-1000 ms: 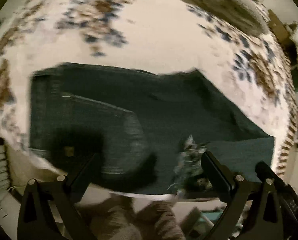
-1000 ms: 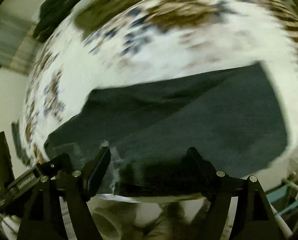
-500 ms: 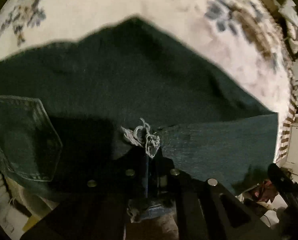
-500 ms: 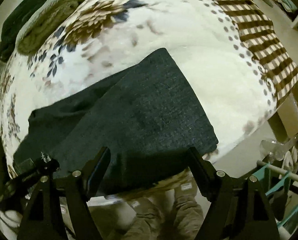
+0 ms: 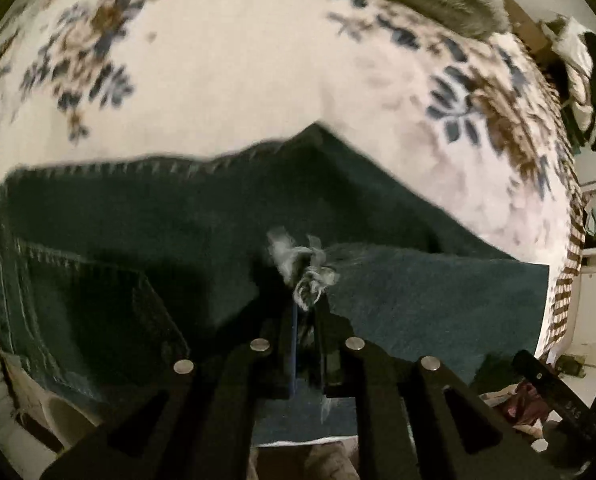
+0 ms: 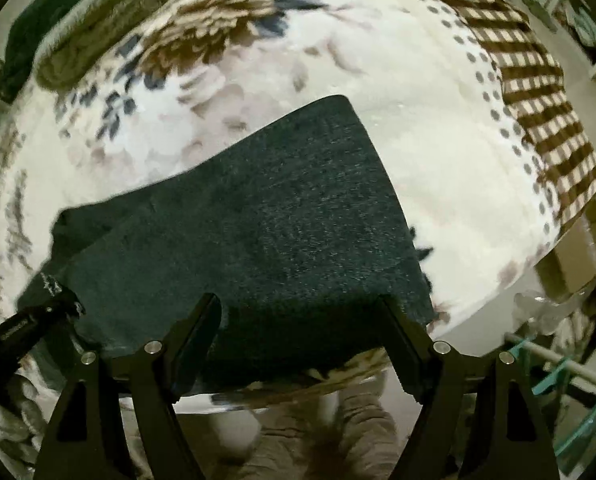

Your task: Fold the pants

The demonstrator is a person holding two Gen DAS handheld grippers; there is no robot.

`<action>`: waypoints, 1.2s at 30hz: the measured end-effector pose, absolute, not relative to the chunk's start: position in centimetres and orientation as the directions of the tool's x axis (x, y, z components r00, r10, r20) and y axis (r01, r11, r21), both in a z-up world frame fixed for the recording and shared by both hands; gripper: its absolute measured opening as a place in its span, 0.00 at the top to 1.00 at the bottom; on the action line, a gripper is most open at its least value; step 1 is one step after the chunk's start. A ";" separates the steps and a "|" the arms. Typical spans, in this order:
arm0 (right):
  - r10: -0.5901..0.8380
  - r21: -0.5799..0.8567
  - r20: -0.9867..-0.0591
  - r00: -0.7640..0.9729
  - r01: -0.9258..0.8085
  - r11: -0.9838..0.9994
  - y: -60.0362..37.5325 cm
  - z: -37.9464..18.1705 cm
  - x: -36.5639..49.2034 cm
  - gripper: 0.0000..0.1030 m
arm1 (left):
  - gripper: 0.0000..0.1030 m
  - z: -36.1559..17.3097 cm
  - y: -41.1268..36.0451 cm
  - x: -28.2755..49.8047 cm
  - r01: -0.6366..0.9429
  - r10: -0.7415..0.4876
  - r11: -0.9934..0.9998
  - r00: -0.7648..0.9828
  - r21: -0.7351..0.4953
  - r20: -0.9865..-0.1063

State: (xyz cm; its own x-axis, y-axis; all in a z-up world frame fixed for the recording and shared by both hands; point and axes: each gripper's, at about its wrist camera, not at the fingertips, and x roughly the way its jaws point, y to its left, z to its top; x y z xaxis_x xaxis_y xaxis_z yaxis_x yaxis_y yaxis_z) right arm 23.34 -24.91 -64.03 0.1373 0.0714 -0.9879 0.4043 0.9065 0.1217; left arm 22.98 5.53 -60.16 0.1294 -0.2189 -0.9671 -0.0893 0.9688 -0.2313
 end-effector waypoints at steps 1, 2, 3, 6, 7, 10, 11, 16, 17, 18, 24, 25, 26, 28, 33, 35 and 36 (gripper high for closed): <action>0.054 0.100 -0.991 0.124 0.395 0.913 -24.5 -64.2 23.6 0.12 | 0.80 -60.3 5.6 22.9 -0.102 -0.203 0.971 0.117 -0.216 -0.972; 0.030 0.068 -0.994 0.106 0.383 0.921 -24.0 -64.4 23.8 0.07 | 0.71 -60.3 5.6 22.7 -0.108 -0.188 0.974 0.109 -0.200 -0.976; 0.009 0.044 -0.995 0.095 0.374 0.926 -23.6 -64.5 24.0 0.05 | 0.68 -60.3 5.7 22.5 -0.111 -0.182 0.975 0.105 -0.193 -0.978; -0.048 -0.019 -0.996 0.077 0.338 0.941 -22.1 -64.7 24.5 0.04 | 0.55 -59.6 5.7 21.4 -0.097 -0.138 0.984 0.111 -0.149 -0.984; -0.058 -0.029 -0.995 0.078 0.329 0.944 -21.6 -64.6 24.6 0.04 | 0.51 -59.4 5.6 21.1 -0.068 -0.126 0.989 0.098 -0.133 -0.987; -0.063 -0.033 -0.994 0.087 0.311 0.950 -20.3 -63.9 24.6 0.00 | 0.51 -58.0 5.2 19.9 -0.036 -0.100 0.994 0.114 -0.105 -0.988; -0.069 -0.038 -0.993 0.092 0.301 0.953 -19.8 -63.4 24.6 0.00 | 0.51 -57.4 5.1 19.5 -0.026 -0.091 0.995 0.124 -0.094 -0.988; -0.081 -0.052 -0.991 0.106 0.254 0.966 -17.8 -61.0 23.9 0.00 | 0.40 -54.0 5.7 17.5 -0.020 -0.097 0.995 0.168 -0.102 -0.981; -0.082 -0.053 -0.991 0.109 0.246 0.968 -17.6 -60.5 23.7 0.00 | 0.39 -53.4 6.2 17.3 -0.031 -0.103 0.993 0.175 -0.110 -0.979; -0.080 -0.051 -0.991 0.111 0.240 0.969 -17.2 -60.0 23.5 0.00 | 0.38 -52.8 6.9 17.0 -0.053 -0.113 0.991 0.182 -0.125 -0.977; -0.055 -0.030 -0.993 0.107 0.228 0.973 -15.6 -58.0 23.1 0.00 | 0.26 -52.4 14.5 15.8 -0.327 -0.240 0.881 0.317 -0.343 -0.918; -0.051 -0.026 -0.993 0.105 0.224 0.974 -15.2 -57.9 23.3 0.00 | 0.26 -53.0 16.5 15.1 -0.383 -0.251 0.843 0.341 -0.378 -0.906; -0.044 -0.021 -0.994 0.103 0.216 0.976 -14.7 -57.8 23.5 0.00 | 0.26 -53.8 18.6 14.5 -0.442 -0.262 0.797 0.363 -0.413 -0.894; -0.037 -0.017 -0.994 0.099 0.195 0.981 -13.7 -58.1 23.9 0.00 | 0.26 -55.8 22.4 12.8 -0.557 -0.268 0.683 0.410 -0.472 -0.872; -0.001 0.013 -0.997 0.075 0.184 0.983 -11.2 -59.8 25.4 0.00 | 0.26 -61.3 29.6 9.0 -0.723 -0.247 0.421 0.490 -0.548 -0.836; 0.018 0.031 -0.998 0.066 0.202 0.979 -10.5 -60.6 25.9 0.00 | 0.26 -62.9 31.2 8.5 -0.746 -0.242 0.357 0.508 -0.563 -0.827; 0.024 0.037 -0.998 0.061 0.212 0.977 -10.1 -61.0 26.3 0.00 | 0.26 -63.7 31.6 8.5 -0.749 -0.243 0.329 0.521 -0.575 -0.818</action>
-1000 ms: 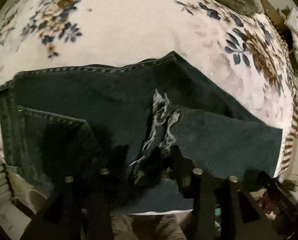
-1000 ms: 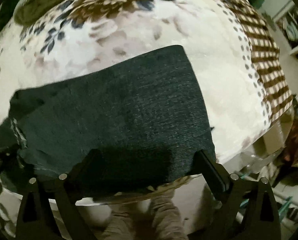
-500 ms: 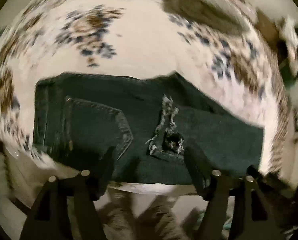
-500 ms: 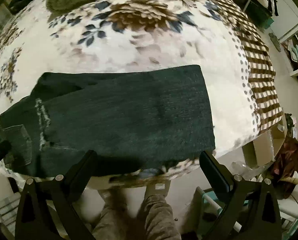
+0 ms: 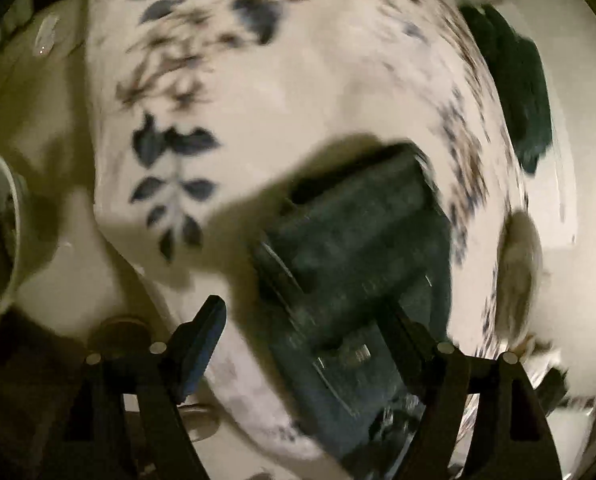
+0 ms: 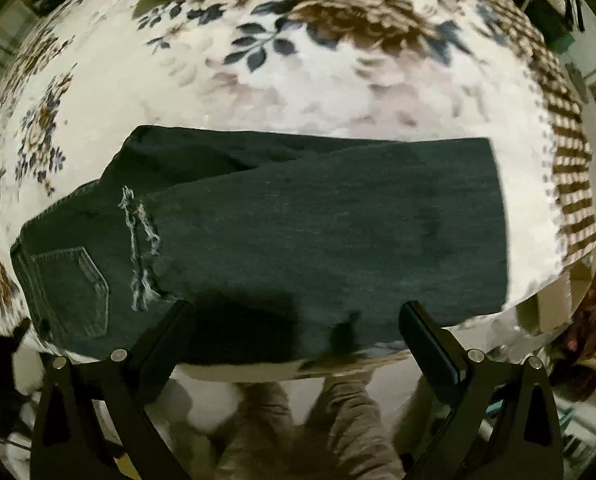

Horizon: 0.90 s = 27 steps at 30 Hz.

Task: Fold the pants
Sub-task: 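Grasp the jeans waistband with the left tool and lift it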

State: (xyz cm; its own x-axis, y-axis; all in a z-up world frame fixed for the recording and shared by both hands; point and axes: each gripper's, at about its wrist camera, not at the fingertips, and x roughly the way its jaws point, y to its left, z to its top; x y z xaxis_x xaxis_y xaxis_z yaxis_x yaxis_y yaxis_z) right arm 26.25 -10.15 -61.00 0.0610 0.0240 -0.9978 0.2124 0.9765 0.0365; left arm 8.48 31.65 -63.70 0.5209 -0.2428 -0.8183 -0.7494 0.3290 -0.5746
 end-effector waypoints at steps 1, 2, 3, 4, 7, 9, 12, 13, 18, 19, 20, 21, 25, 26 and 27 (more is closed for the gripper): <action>0.029 0.042 -0.998 0.061 0.219 0.975 -9.9 -61.2 26.5 0.00 | 0.26 -64.2 32.0 8.7 -0.750 -0.244 0.312 0.530 -0.583 -0.812; 0.031 0.044 -0.998 0.062 0.225 0.973 -9.6 -61.4 26.7 0.00 | 0.26 -64.6 32.3 8.9 -0.749 -0.243 0.304 0.537 -0.589 -0.808; 0.030 0.044 -0.997 0.067 0.227 0.973 -9.4 -61.6 27.0 0.00 | 0.26 -64.9 32.6 9.4 -0.742 -0.245 0.296 0.549 -0.601 -0.799; 0.027 0.043 -0.997 0.073 0.224 0.974 -9.1 -61.7 27.2 0.00 | 0.26 -65.2 32.7 10.0 -0.734 -0.254 0.295 0.557 -0.612 -0.791; 0.030 0.048 -0.996 0.088 0.210 0.977 -8.6 -62.1 27.8 0.00 | 0.26 -65.9 32.5 11.9 -0.717 -0.256 0.341 0.552 -0.608 -0.794; 0.043 0.062 -0.995 0.094 0.211 0.976 -8.6 -62.4 28.0 0.00 | 0.26 -65.9 32.3 13.2 -0.708 -0.250 0.375 0.545 -0.598 -0.801; 0.088 0.108 -0.991 0.099 0.227 0.968 -9.4 -62.9 28.0 0.00 | 0.26 -65.8 32.6 13.9 -0.710 -0.241 0.382 0.541 -0.591 -0.806; 0.100 0.120 -0.990 0.099 0.230 0.966 -9.7 -63.1 27.8 0.00 | 0.26 -65.7 32.7 13.7 -0.709 -0.235 0.379 0.548 -0.595 -0.803; 0.139 0.157 -0.986 0.092 0.227 0.961 -11.8 -63.9 27.0 0.00 | 0.56 -64.8 31.9 13.5 -0.691 -0.145 0.449 0.568 -0.566 -0.810; 0.142 0.160 -0.985 0.094 0.226 0.961 -12.3 -64.0 27.0 0.00 | 0.66 -64.7 31.7 13.4 -0.686 -0.133 0.464 0.571 -0.560 -0.810; 0.142 0.160 -0.985 0.096 0.225 0.961 -12.9 -64.1 27.0 0.00 | 0.69 -64.5 31.6 13.2 -0.680 -0.123 0.477 0.577 -0.558 -0.808; 0.140 0.159 -0.985 0.097 0.224 0.961 -13.6 -64.2 27.0 0.00 | 0.70 -64.0 31.4 13.0 -0.671 -0.104 0.500 0.580 -0.547 -0.808; 0.116 0.135 -0.989 0.096 0.228 0.964 -15.6 -64.5 27.1 0.00 | 0.75 -61.0 29.9 12.9 -0.631 -0.043 0.597 0.592 -0.496 -0.805; 0.110 0.130 -0.989 0.096 0.231 0.964 -16.1 -64.5 27.1 0.00 | 0.75 -60.0 29.4 12.8 -0.619 -0.036 0.612 0.600 -0.492 -0.800; 0.102 0.122 -0.990 0.096 0.235 0.964 -16.7 -64.6 27.1 0.00 | 0.76 -58.7 28.9 12.8 -0.607 -0.025 0.631 0.607 -0.484 -0.794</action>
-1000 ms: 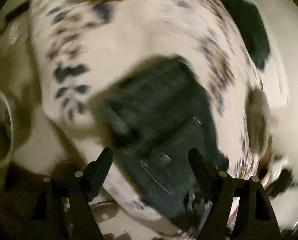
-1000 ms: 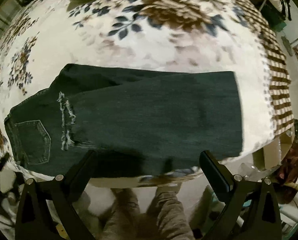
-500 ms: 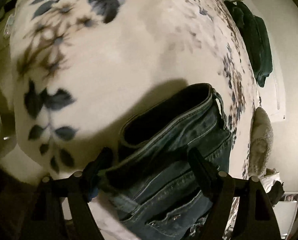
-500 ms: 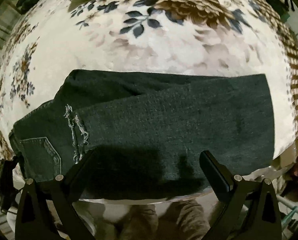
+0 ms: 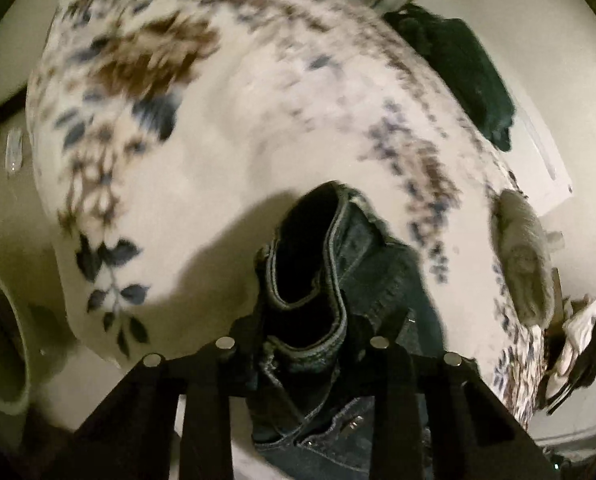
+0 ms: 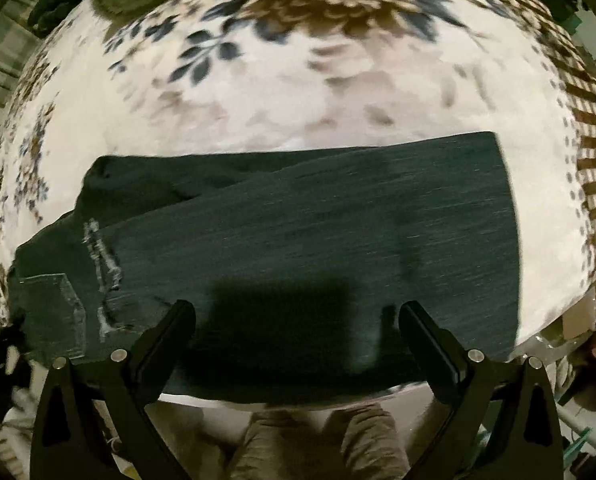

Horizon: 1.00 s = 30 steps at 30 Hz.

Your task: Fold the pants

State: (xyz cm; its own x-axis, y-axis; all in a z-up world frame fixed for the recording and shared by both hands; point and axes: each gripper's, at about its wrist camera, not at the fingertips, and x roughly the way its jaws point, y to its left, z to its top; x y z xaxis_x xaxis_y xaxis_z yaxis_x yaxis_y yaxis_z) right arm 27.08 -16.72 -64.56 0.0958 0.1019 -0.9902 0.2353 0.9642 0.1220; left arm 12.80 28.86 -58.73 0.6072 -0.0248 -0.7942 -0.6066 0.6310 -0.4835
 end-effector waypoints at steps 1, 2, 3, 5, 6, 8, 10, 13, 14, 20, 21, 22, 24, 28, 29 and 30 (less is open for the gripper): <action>0.096 0.116 -0.991 0.094 0.239 0.964 -17.2 -64.6 26.9 0.00 | 0.76 -57.5 28.2 12.8 -0.590 -0.018 0.651 0.617 -0.478 -0.787; 0.091 0.111 -0.991 0.093 0.243 0.964 -17.6 -64.6 26.9 0.00 | 0.76 -55.8 27.1 12.9 -0.562 -0.013 0.682 0.631 -0.468 -0.776; 0.088 0.110 -0.992 0.094 0.249 0.962 -18.1 -64.7 26.7 0.00 | 0.77 -54.6 26.3 12.9 -0.542 -0.010 0.703 0.639 -0.460 -0.769; 0.093 0.116 -0.991 0.096 0.264 0.957 -19.0 -64.8 26.4 0.00 | 0.80 -51.8 24.1 13.0 -0.485 -0.024 0.750 0.661 -0.451 -0.750; 0.100 0.124 -0.990 0.099 0.274 0.954 -19.6 -64.9 26.2 0.00 | 0.80 -50.3 22.6 13.3 -0.450 -0.034 0.777 0.668 -0.440 -0.743; 0.115 0.140 -0.988 0.102 0.292 0.946 -20.7 -65.1 25.8 0.00 | 0.82 -47.5 19.1 13.9 -0.369 -0.060 0.834 0.679 -0.411 -0.732; 0.128 0.157 -0.986 0.111 0.311 0.937 -22.4 -65.0 25.0 0.00 | 0.83 -45.7 15.7 14.5 -0.300 -0.090 0.872 0.679 -0.388 -0.728; 0.138 0.175 -0.982 0.132 0.343 0.923 -24.9 -64.7 24.0 0.00 | 0.83 -44.1 9.8 15.6 -0.195 -0.139 0.919 0.653 -0.342 -0.744; 0.139 0.181 -0.980 0.140 0.357 0.916 -26.0 -64.5 23.5 0.00 | 0.83 -44.0 8.0 15.9 -0.163 -0.154 0.929 0.643 -0.331 -0.750; 0.149 0.215 -0.974 0.170 0.490 0.845 -33.7 -64.5 20.5 0.00 | 0.83 -46.6 -4.2 17.6 0.037 -0.212 0.973 0.535 -0.228 -0.818; 0.148 0.217 -0.974 0.173 0.503 0.837 -34.7 -64.6 20.2 0.00 | 0.83 -47.6 -5.8 17.8 0.059 -0.206 0.977 0.517 -0.206 -0.831; 0.150 0.222 -0.973 0.178 0.516 0.827 -35.8 -64.8 19.8 0.00 | 0.83 -48.2 -7.1 17.8 0.073 -0.203 0.979 0.501 -0.193 -0.841; 0.154 0.232 -0.970 0.186 0.540 0.809 -37.7 -65.0 19.1 0.00 | 0.83 -50.3 -9.5 18.2 0.103 -0.188 0.982 0.457 -0.158 -0.869; 0.168 0.254 -0.965 0.200 0.560 0.789 -40.8 -65.2 18.2 0.00 | 0.83 -54.0 -13.1 18.4 0.162 -0.133 0.984 0.380 -0.075 -0.915; 0.175 0.261 -0.964 0.202 0.563 0.785 -41.3 -65.3 18.0 0.00 | 0.83 -54.9 -13.8 18.6 0.179 -0.115 0.983 0.357 -0.053 -0.927; 0.184 0.270 -0.961 0.206 0.565 0.780 -41.8 -65.4 17.9 0.00 | 0.83 -55.5 -14.3 18.5 0.188 -0.103 0.981 0.342 -0.039 -0.934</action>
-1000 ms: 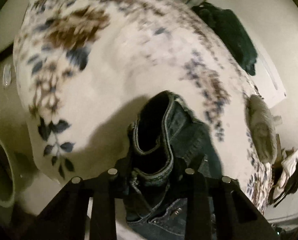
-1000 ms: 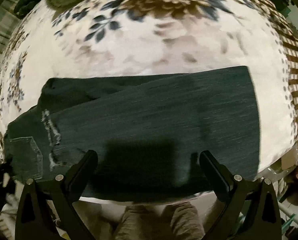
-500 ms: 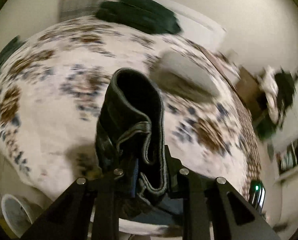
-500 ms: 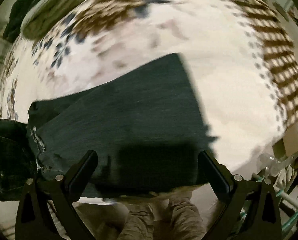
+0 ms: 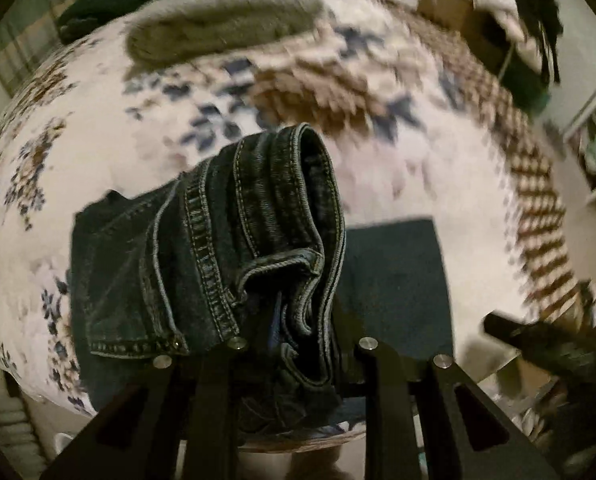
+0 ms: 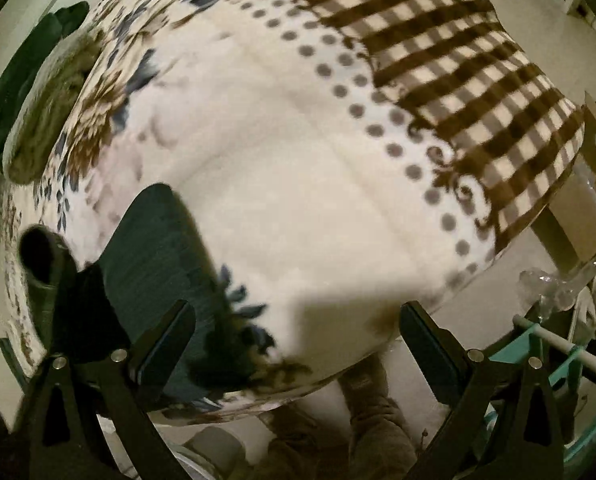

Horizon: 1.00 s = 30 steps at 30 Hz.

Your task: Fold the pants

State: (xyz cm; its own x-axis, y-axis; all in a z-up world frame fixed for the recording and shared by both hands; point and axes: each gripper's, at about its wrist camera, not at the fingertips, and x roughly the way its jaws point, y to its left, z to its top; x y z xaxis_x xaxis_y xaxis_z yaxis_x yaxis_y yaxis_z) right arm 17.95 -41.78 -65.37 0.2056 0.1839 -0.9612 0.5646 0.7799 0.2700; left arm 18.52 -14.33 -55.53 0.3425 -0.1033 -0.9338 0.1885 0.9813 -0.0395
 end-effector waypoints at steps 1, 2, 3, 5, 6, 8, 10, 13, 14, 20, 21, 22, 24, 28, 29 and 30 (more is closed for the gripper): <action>0.191 0.279 -0.959 0.211 0.563 0.778 -42.0 -65.4 18.1 0.00 | 0.83 -56.1 -14.8 18.7 0.197 -0.083 0.980 0.324 -0.018 -0.942; 0.197 0.286 -0.957 0.215 0.559 0.779 -42.0 -65.4 18.4 0.00 | 0.82 -56.4 -15.2 18.9 0.202 -0.067 0.979 0.309 -0.004 -0.949; 0.204 0.295 -0.954 0.221 0.550 0.781 -42.1 -65.3 18.5 0.00 | 0.81 -56.6 -15.5 19.0 0.204 -0.058 0.979 0.301 0.005 -0.952; 0.212 0.307 -0.949 0.233 0.530 0.791 -42.1 -65.0 19.0 0.00 | 0.76 -56.7 -16.0 19.3 0.204 -0.031 0.979 0.274 0.027 -0.961; 0.221 0.317 -0.945 0.242 0.513 0.798 -42.2 -64.7 19.3 0.00 | 0.74 -56.7 -16.3 19.3 0.206 -0.025 0.978 0.262 0.031 -0.965; 0.243 0.341 -0.936 0.255 0.481 0.808 -41.9 -64.3 20.1 0.00 | 0.69 -56.3 -17.0 19.1 0.220 -0.013 0.975 0.250 0.043 -0.968; 0.268 0.365 -0.926 0.266 0.447 0.817 -41.5 -63.7 20.7 0.00 | 0.58 -55.8 -17.5 18.8 0.236 0.013 0.969 0.238 0.071 -0.971; 0.337 0.425 -0.900 0.276 0.393 0.815 -40.2 -62.9 21.7 0.00 | 0.56 -54.9 -17.8 18.2 0.250 0.035 0.964 0.228 0.094 -0.973; 0.369 0.454 -0.887 0.277 0.377 0.807 -39.7 -62.7 22.1 0.00 | 0.56 -54.5 -17.7 18.0 0.248 0.042 0.964 0.228 0.099 -0.973; 0.555 0.613 -0.790 0.262 0.332 0.717 -36.3 -63.4 24.0 0.00 | 0.37 -52.1 -14.4 17.6 0.172 0.147 0.966 0.249 0.193 -0.957; 0.582 0.637 -0.771 0.259 0.327 0.698 -35.8 -63.6 24.2 0.00 | 0.37 -52.0 -13.7 17.7 0.158 0.159 0.967 0.250 0.202 -0.955; 0.604 0.655 -0.755 0.255 0.320 0.684 -35.2 -63.9 24.5 0.01 | 0.37 -51.9 -12.8 17.8 0.141 0.184 0.964 0.255 0.224 -0.949; 0.640 0.687 -0.726 0.251 0.310 0.658 -33.9 -64.5 25.5 0.03 | 0.37 -52.3 -11.1 18.4 0.122 0.225 0.957 0.253 0.262 -0.941; 0.665 0.697 -0.715 0.217 0.302 0.651 -31.5 -66.5 27.1 0.08 | 0.37 -52.8 -8.3 19.2 0.090 0.302 0.939 0.244 0.332 -0.921; 0.664 0.692 -0.719 0.206 0.299 0.657 -30.9 -67.0 27.4 0.10 | 0.37 -52.9 -7.9 19.3 0.087 0.313 0.936 0.248 0.342 -0.917; 0.666 0.692 -0.719 0.198 0.297 0.658 -30.3 -67.5 27.8 0.10 | 0.37 -52.9 -7.6 19.4 0.085 0.322 0.932 0.251 0.352 -0.913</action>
